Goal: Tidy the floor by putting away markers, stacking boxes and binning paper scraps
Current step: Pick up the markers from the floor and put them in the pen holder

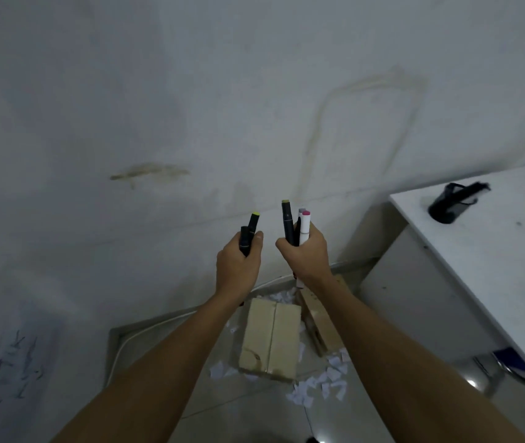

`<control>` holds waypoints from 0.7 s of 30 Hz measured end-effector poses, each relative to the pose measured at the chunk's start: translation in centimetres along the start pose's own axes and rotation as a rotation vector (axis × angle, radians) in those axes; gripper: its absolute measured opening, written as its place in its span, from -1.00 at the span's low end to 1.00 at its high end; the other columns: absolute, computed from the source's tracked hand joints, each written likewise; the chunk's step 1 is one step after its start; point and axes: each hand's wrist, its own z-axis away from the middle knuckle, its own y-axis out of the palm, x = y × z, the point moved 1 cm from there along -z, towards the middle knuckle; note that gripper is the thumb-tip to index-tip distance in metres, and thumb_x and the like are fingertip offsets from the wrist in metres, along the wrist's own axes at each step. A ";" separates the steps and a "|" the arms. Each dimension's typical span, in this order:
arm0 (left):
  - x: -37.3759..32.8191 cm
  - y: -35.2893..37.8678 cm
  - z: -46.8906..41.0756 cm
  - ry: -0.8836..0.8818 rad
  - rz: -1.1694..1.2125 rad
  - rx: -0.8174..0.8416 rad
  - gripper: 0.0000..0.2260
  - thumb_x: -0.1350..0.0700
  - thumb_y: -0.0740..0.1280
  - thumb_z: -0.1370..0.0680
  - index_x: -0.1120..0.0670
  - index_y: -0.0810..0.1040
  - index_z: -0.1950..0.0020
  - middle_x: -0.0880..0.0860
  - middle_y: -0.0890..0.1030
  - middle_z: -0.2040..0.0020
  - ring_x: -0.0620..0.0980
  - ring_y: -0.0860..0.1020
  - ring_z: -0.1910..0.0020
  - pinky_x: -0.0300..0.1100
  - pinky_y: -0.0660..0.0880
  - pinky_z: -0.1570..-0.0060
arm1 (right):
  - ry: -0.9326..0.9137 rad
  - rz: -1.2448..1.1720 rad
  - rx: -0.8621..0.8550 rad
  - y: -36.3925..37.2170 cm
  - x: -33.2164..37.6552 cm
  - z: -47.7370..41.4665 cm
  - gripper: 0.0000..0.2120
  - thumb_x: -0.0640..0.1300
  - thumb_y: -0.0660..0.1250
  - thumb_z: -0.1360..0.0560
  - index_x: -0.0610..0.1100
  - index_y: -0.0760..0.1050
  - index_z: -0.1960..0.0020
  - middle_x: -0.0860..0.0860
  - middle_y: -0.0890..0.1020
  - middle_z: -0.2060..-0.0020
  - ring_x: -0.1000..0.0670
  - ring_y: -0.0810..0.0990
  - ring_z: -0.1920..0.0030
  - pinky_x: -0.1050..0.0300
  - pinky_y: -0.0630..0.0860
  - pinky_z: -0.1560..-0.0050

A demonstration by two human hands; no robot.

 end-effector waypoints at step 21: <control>-13.1 23.0 6.1 0.161 0.115 0.305 -0.71 -0.07 0.27 -0.61 -0.03 0.40 0.29 -0.03 0.43 0.41 -0.11 0.41 0.43 -0.26 0.31 0.40 | 0.040 -0.047 -0.387 -26.9 -2.6 -0.7 -0.73 -0.31 0.38 -0.45 -0.02 0.35 0.24 0.07 0.42 0.44 0.19 0.38 0.49 0.35 0.38 0.44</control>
